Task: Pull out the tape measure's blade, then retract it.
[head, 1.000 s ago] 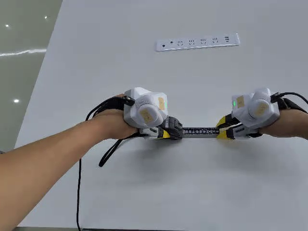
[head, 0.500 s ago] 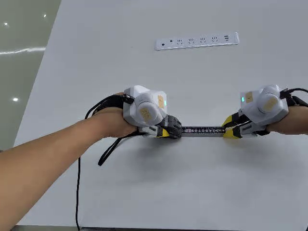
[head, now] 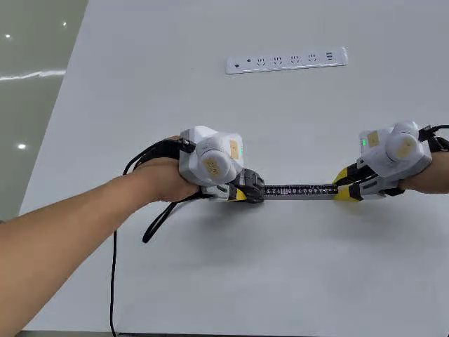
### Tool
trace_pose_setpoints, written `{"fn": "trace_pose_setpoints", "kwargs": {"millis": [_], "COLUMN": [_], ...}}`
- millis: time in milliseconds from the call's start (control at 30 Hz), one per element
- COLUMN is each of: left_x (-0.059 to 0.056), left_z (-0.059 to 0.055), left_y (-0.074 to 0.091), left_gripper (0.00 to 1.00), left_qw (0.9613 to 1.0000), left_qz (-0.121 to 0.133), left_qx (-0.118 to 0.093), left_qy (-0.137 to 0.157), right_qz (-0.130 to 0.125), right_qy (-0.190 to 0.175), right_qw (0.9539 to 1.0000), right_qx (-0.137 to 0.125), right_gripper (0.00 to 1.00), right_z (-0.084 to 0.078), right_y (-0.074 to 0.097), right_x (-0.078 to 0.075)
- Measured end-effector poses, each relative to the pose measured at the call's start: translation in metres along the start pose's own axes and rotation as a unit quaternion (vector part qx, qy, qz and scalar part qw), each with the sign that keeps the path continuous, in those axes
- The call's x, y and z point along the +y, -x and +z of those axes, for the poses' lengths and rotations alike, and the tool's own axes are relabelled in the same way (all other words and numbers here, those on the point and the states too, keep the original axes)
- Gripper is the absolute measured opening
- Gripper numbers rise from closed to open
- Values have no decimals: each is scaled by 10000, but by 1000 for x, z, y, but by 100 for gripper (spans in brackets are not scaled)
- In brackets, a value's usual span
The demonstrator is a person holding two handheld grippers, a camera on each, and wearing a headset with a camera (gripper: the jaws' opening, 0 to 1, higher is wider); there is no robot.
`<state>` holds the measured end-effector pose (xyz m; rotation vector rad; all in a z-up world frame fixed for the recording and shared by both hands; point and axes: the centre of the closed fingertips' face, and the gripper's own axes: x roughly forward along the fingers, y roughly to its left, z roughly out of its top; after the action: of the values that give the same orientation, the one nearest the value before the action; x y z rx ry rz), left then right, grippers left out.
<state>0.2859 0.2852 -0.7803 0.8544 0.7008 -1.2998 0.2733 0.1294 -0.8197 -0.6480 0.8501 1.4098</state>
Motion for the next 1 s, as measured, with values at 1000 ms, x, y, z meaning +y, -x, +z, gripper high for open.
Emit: {"fn": "trace_pose_setpoints", "kwargs": {"millis": [1000], "left_x": [0], "left_z": [0], "left_y": [-1], "left_gripper": [28], "left_qw": [10000], "left_qz": [-13], "left_qx": [36], "left_qy": [-12], "right_qz": [-20], "right_qy": [-95], "right_qw": [9995], "right_qx": [306], "right_gripper": [8], "right_z": [-41], "right_y": [27], "right_x": [-6]}}
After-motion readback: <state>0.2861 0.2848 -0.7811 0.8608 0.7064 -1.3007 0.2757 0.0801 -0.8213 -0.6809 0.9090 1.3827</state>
